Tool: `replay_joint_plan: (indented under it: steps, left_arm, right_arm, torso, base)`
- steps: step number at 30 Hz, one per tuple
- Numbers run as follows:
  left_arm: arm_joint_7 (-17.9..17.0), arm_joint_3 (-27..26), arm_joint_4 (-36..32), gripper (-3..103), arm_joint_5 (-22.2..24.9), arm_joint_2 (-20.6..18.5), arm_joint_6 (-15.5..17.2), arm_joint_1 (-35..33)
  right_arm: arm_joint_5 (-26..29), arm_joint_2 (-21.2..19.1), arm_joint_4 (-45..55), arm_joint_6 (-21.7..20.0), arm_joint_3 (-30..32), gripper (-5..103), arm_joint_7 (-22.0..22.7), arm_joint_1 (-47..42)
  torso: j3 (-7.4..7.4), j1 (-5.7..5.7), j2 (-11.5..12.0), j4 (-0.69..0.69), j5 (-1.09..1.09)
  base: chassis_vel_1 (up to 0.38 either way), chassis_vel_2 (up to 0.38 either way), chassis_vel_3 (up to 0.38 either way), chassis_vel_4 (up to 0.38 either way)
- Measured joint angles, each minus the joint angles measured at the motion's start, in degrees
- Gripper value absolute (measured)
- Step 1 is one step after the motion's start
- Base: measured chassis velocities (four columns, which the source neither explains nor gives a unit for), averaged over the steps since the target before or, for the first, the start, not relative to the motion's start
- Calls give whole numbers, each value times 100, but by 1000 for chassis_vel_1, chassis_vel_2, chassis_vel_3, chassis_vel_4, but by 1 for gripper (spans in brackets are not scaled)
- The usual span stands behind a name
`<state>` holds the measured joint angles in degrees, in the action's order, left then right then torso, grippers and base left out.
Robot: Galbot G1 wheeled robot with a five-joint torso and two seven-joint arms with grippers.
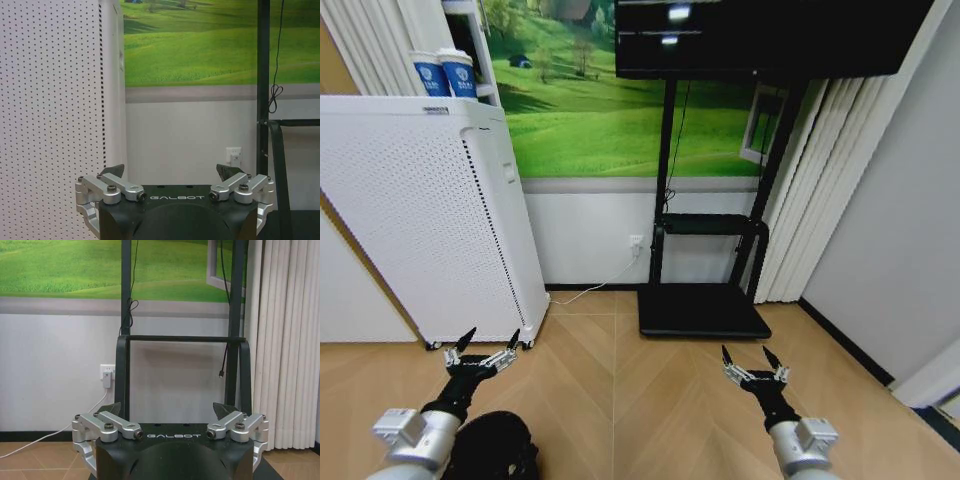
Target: Pick up the trash bin and place the garbage on the floor into it.
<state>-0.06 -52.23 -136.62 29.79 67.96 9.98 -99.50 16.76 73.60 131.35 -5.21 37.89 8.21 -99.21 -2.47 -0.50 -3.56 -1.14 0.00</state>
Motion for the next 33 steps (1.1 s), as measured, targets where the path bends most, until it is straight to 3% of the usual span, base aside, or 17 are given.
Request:
replay_joint_plan:
  steps: [11,19,33]
  left_arm:
    - [-4,-1,-1,100,2,0,2,-1]
    - [-4,-1,-1,100,2,-1,2,-1]
    - [-4,-1,-1,100,2,-1,2,-2]
  right_arm:
    - [1,0,-4,0,1,100,2,1]
    - [1,0,-5,0,1,100,4,1]
    - [1,0,-5,0,1,100,9,2]
  torso:
    - [-260,-41,-301,0,0]
    - [-353,-66,-419,0,0]
    - [-646,-150,-795,1,0]
  base:
    - [0,0,0,0]
    - [0,0,0,0]
    - [0,0,0,0]
